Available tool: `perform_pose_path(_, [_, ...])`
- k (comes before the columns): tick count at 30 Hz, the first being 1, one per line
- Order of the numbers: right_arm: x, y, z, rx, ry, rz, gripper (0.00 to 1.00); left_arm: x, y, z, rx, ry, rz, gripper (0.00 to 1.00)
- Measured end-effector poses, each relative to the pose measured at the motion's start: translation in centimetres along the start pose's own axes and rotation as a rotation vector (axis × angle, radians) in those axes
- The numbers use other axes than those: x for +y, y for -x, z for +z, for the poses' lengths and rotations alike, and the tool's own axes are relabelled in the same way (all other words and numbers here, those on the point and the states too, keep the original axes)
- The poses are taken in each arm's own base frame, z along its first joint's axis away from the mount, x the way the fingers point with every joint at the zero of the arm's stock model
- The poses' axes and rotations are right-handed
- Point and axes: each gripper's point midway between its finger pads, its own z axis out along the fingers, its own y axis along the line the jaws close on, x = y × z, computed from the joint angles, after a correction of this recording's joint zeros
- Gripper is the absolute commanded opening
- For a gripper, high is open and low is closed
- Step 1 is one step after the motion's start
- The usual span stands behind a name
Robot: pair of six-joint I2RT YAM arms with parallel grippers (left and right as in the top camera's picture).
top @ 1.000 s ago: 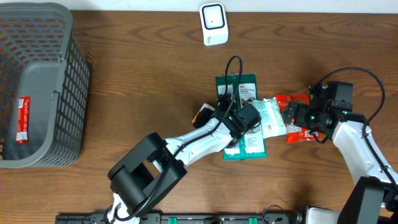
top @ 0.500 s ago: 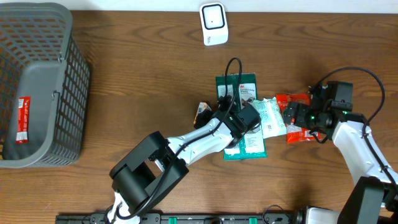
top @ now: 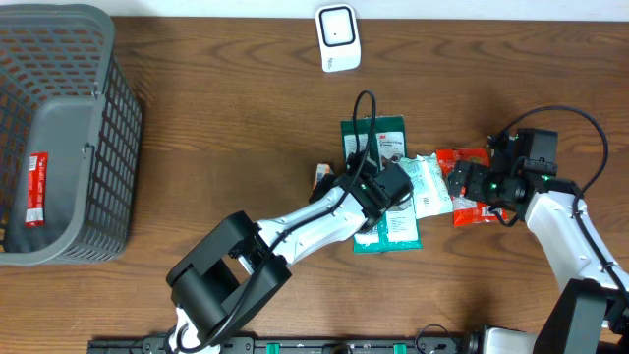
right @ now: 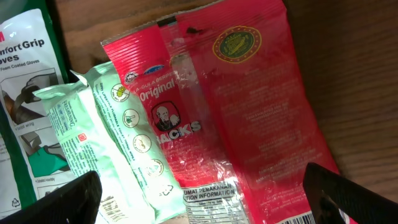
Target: Scan the item barcode
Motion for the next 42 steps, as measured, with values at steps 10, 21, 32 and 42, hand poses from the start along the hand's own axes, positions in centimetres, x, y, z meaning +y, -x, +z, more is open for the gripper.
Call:
perform_pose_path(10, [0.0,0.0,0.0,0.000,0.000,0.000,0.99,0.3,1.4,-2.4,-0.058,-0.067,-0.049,0.55])
perform_pose_path(21, [0.0,0.0,0.0,0.000,0.000,0.000,0.99,4.3,5.0,-5.9,-0.105,-0.312,-0.310,0.72])
perform_pose_path(32, [0.0,0.0,0.0,0.000,0.000,0.000,0.99,1.6,2.5,-2.9,0.085,-0.453,-0.328,0.72])
perform_pose_path(42, [0.0,0.0,0.0,0.000,0.000,0.000,0.99,0.4,1.6,0.5,0.138,-0.404,-0.311,0.64])
